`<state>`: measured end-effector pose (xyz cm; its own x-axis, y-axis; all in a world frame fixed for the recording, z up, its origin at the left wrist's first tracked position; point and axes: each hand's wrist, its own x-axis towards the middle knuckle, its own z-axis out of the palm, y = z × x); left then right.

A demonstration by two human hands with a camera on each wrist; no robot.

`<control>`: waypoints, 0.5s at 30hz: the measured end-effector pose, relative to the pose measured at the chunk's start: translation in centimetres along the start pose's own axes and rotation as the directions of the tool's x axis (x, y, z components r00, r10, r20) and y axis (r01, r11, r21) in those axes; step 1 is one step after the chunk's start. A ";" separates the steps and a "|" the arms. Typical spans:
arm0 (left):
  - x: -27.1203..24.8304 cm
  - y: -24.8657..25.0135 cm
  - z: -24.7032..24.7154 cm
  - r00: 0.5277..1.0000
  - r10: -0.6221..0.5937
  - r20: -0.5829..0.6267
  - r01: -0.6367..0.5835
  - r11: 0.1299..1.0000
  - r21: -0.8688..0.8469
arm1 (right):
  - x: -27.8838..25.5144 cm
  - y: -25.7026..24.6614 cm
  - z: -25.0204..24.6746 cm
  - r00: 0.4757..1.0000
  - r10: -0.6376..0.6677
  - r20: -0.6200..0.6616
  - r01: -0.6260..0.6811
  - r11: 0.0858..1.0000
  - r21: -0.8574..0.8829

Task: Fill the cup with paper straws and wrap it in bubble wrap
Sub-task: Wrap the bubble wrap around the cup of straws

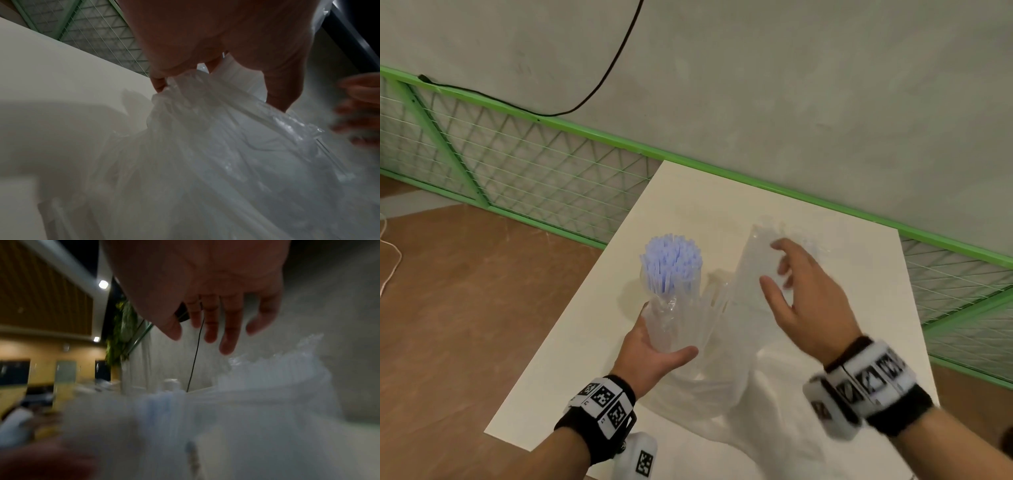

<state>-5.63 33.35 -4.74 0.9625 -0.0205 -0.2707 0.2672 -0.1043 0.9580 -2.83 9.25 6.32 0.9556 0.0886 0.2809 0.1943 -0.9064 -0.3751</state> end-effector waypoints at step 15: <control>0.6 0.2 -1.3 0.961 -0.024 0.275 0.003 0.997 0.079 | -5.7 -4.7 8.2 0.926 0.245 0.287 -0.358 0.811 0.463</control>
<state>-4.96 34.65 -4.59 0.9053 -0.2908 -0.3096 0.2651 -0.1829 0.9467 -7.37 16.40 -0.74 0.9961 -0.0218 -0.0850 -0.0820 -0.5751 -0.8139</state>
